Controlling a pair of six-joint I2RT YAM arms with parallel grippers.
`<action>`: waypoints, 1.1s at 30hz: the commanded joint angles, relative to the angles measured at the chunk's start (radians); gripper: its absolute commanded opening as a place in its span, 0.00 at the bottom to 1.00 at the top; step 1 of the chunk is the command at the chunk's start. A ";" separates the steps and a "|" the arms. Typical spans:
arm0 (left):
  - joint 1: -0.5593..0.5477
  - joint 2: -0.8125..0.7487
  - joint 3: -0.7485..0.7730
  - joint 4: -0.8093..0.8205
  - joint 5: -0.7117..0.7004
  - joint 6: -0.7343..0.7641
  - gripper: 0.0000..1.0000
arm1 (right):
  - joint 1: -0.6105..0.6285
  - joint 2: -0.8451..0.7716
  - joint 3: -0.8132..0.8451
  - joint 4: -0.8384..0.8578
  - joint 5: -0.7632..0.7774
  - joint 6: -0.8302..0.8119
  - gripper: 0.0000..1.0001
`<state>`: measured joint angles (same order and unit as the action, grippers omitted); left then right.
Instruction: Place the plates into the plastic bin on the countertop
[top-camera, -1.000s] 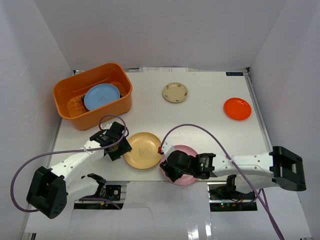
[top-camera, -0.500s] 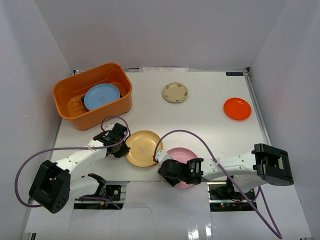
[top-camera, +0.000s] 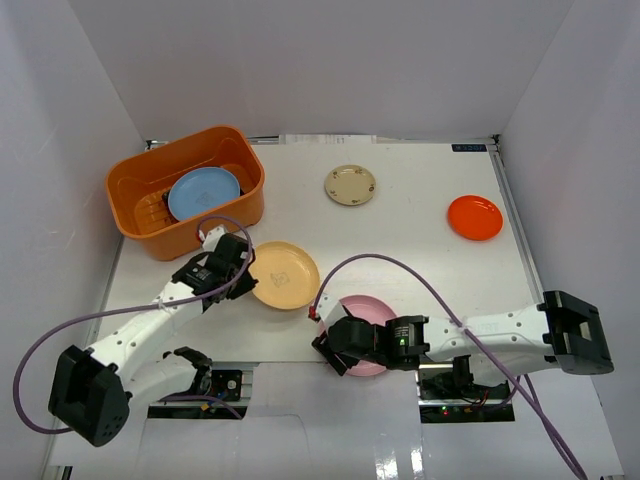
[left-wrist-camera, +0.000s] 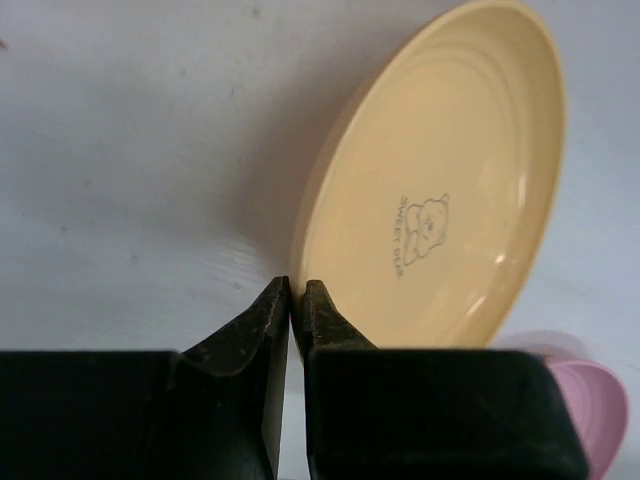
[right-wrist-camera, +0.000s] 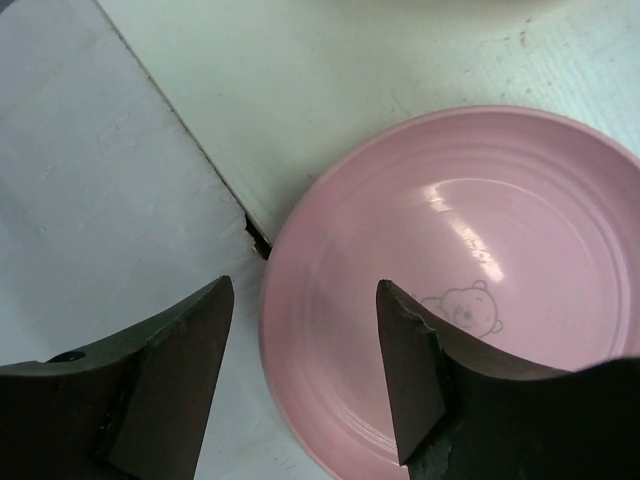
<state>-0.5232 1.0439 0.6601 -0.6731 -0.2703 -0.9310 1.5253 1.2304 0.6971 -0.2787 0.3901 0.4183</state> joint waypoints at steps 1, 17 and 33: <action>0.000 -0.071 0.145 0.004 -0.075 0.072 0.00 | 0.022 0.030 -0.027 0.041 -0.048 0.019 0.65; 0.316 0.125 0.567 0.170 -0.124 0.281 0.00 | 0.033 0.184 -0.007 0.091 0.070 -0.006 0.08; 0.764 0.464 0.650 0.199 0.066 0.178 0.00 | 0.032 0.035 0.070 0.081 0.170 -0.137 0.08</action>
<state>0.2352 1.4776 1.2541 -0.4866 -0.2493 -0.7448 1.5555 1.2800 0.6884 -0.2153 0.5323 0.3340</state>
